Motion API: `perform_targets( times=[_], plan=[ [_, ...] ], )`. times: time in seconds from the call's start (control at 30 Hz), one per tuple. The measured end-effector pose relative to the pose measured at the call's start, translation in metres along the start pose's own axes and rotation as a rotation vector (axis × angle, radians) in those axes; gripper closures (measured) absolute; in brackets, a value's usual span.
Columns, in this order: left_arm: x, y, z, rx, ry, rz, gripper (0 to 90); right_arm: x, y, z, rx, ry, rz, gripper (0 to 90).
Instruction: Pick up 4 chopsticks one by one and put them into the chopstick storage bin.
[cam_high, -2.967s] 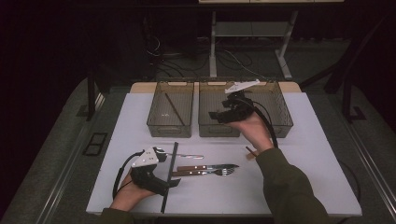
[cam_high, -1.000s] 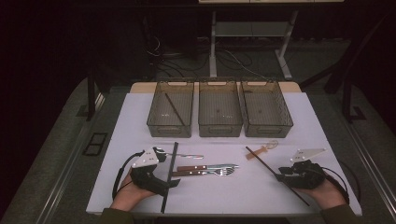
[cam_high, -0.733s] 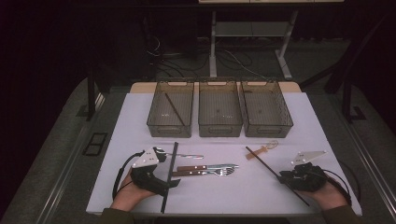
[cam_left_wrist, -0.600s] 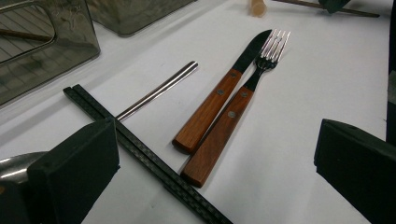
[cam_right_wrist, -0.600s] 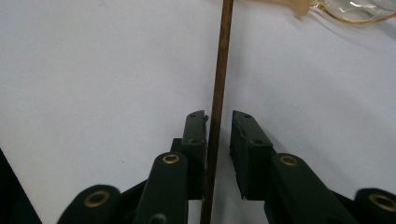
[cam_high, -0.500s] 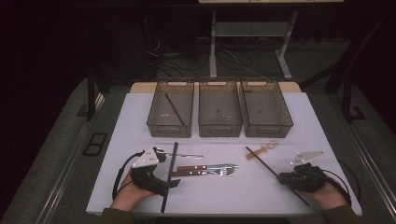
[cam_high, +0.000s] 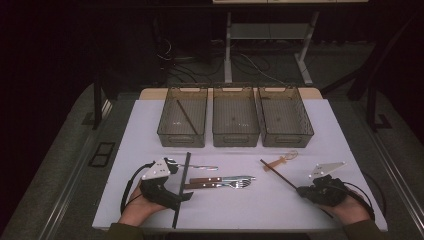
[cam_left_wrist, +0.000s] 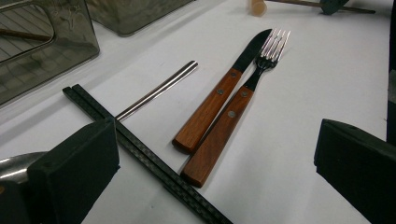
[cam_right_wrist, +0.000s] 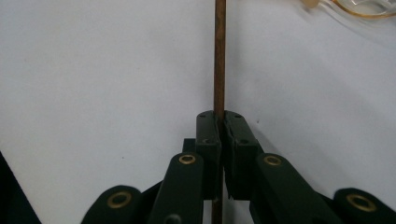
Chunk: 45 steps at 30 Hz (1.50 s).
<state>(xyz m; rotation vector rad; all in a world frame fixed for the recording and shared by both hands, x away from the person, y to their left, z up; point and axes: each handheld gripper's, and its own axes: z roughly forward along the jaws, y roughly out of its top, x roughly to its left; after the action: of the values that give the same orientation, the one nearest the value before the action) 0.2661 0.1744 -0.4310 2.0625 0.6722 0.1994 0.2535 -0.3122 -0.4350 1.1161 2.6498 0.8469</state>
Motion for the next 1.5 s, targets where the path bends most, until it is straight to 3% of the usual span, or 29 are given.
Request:
perform_targets(
  times=[0.63, 1.1, 1.5],
  plan=[
    [0.001, 0.0, 0.001, 0.001, -0.005, -0.002, 0.0, -0.008, 0.013, -0.011, -0.152, 0.033, 0.036, 85.4],
    [0.001, 0.0, 0.001, 0.0, -0.01, -0.004, 0.0, -0.006, 0.044, -0.008, -0.239, 0.052, 0.024, 85.4],
    [0.001, 0.0, 0.002, -0.002, -0.008, -0.01, 0.0, -0.012, 0.07, -0.006, -0.339, 0.073, 0.057, 85.4]
  ],
)
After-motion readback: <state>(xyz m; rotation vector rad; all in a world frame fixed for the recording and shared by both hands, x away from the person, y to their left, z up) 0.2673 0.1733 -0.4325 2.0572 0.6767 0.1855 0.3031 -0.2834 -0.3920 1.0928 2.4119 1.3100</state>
